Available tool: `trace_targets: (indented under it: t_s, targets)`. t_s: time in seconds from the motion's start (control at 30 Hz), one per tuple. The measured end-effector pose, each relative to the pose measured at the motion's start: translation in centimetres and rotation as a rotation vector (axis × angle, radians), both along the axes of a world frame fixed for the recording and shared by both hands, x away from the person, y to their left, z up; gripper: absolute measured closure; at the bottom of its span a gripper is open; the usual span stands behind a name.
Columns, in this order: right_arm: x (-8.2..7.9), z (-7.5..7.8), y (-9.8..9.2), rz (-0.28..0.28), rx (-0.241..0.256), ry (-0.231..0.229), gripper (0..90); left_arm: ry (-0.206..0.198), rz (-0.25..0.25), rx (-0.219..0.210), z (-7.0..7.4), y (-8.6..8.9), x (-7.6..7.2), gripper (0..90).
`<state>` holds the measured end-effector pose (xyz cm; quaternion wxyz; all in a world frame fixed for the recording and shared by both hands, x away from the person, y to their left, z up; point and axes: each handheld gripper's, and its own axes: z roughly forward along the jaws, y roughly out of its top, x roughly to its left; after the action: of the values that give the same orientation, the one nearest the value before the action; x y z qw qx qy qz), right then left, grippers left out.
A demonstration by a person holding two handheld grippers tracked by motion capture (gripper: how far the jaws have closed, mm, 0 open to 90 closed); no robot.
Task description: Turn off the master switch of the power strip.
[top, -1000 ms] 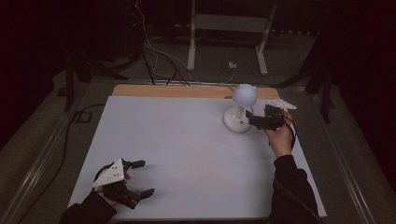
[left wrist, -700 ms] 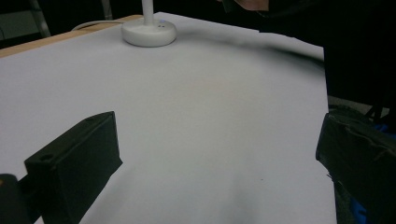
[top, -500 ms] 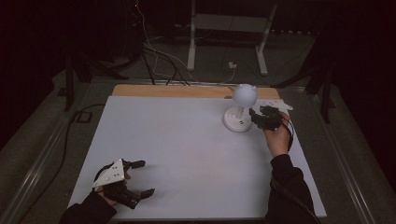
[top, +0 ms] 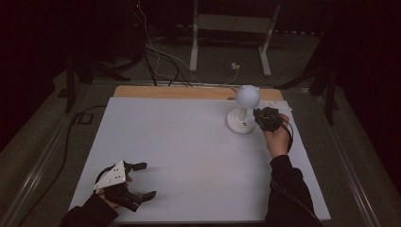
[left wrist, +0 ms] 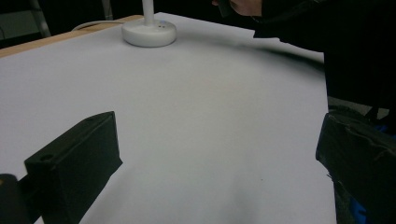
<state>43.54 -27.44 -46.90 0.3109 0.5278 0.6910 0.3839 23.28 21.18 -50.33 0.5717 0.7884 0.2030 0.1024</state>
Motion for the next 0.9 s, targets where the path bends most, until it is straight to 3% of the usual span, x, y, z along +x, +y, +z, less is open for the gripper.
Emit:
trace_targets:
  t_s: [0.1, 0.27, 0.83, 0.9]
  targets:
    - [0.0, -0.3, 0.3, -0.003, -0.020, 0.008, 90.0, 0.000, -0.001, 0.001, 0.0, 0.0, 0.0, 0.3]
    - [-0.1, -1.0, 0.7, 0.003, -0.054, 0.002, 90.0, 0.000, 0.000, 0.002, 0.0, 0.0, 0.0, 0.4]
    - [0.8, -2.9, 0.1, -0.018, -0.028, 0.074, 90.0, 0.006, -0.001, -0.003, 0.0, 0.0, 0.0, 0.3]
    - [0.7, -2.9, 0.2, -0.030, -0.030, 0.064, 90.0, 0.006, -0.002, 0.001, 0.0, 0.0, 0.0, 0.3]
